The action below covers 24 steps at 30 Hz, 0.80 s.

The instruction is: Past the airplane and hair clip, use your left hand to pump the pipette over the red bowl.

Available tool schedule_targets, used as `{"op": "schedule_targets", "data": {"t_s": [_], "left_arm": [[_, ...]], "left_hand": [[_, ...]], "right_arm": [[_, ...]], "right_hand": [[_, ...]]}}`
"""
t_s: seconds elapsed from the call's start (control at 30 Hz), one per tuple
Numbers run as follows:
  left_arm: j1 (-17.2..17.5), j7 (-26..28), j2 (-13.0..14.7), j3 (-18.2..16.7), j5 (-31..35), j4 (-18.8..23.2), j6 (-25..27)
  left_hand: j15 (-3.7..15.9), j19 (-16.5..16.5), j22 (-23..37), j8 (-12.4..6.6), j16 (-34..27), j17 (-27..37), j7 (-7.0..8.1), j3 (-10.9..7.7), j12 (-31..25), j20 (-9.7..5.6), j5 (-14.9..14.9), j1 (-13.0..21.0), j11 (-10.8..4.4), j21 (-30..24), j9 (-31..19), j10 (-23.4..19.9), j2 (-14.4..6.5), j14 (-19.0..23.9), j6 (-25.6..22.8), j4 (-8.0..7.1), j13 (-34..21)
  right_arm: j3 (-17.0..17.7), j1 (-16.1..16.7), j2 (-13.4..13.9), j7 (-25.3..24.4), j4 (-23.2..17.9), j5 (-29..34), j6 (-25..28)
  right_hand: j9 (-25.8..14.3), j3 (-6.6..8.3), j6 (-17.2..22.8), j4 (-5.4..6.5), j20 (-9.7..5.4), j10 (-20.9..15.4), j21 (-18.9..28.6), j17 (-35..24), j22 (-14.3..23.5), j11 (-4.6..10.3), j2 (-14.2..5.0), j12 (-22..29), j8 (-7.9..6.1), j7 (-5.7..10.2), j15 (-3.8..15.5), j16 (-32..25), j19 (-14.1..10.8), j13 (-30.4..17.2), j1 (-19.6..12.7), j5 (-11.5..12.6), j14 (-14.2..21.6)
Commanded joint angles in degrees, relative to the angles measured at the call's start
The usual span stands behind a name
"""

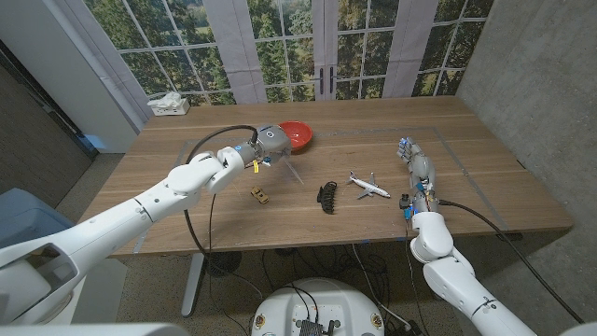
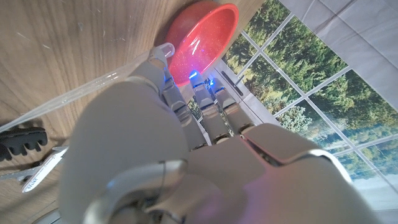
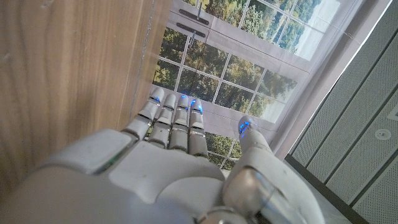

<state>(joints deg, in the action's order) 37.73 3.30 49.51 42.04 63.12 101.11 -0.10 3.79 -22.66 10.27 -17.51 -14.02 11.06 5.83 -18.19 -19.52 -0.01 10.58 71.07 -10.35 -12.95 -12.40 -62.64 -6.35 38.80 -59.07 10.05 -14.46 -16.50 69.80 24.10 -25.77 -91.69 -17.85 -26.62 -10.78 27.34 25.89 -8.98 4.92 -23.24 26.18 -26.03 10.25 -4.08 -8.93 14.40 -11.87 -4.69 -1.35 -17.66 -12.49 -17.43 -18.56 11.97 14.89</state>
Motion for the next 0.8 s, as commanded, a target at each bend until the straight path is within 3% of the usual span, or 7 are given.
{"op": "schedule_targets", "data": {"t_s": [0.03, 0.8], "left_arm": [[0.4, 1.4, -0.1, -0.4, 0.6, 1.3, 1.9], [1.3, 5.3, -0.8, -1.5, 2.0, 2.5, 5.1]], "left_hand": [[9.95, -0.5, 0.2, -0.13, -0.2, 0.3, 0.16, -0.04, -0.3, 0.19, 0.4, 0.7, -1.91, -0.2, -0.1, -2.4, 0.1, 0.4, -0.6, -0.04, -1.8], [9.96, -0.6, 0.3, -0.12, 0.0, 0.3, 0.38, 0.23, -0.3, 0.03, 0.4, 0.9, -1.91, -0.1, -0.2, -2.5, 0.2, 0.8, -0.6, -0.14, -2.2]], "right_arm": [[0.4, 2.4, 3.6, -4.5, -7.4, 5.9, 7.9], [-0.7, 4.6, 10.5, -7.3, -21.8, 15.1, 27.2]], "right_hand": [[-0.2, 0.31, 0.6, -0.38, 0.07, -0.7, -0.2, 0.0, 0.1, -0.1, 0.24, 0.5, -0.31, 0.1, 0.08, -0.5, -0.7, -0.3, -0.9, 0.3, 0.3], [-0.3, 0.5, 1.5, -0.36, -0.08, -1.7, -0.4, 0.0, 0.2, 1.04, 0.5, 0.7, -0.49, 0.96, 1.1, -0.8, -1.5, -0.5, -2.0, 0.5, 0.9]]}}
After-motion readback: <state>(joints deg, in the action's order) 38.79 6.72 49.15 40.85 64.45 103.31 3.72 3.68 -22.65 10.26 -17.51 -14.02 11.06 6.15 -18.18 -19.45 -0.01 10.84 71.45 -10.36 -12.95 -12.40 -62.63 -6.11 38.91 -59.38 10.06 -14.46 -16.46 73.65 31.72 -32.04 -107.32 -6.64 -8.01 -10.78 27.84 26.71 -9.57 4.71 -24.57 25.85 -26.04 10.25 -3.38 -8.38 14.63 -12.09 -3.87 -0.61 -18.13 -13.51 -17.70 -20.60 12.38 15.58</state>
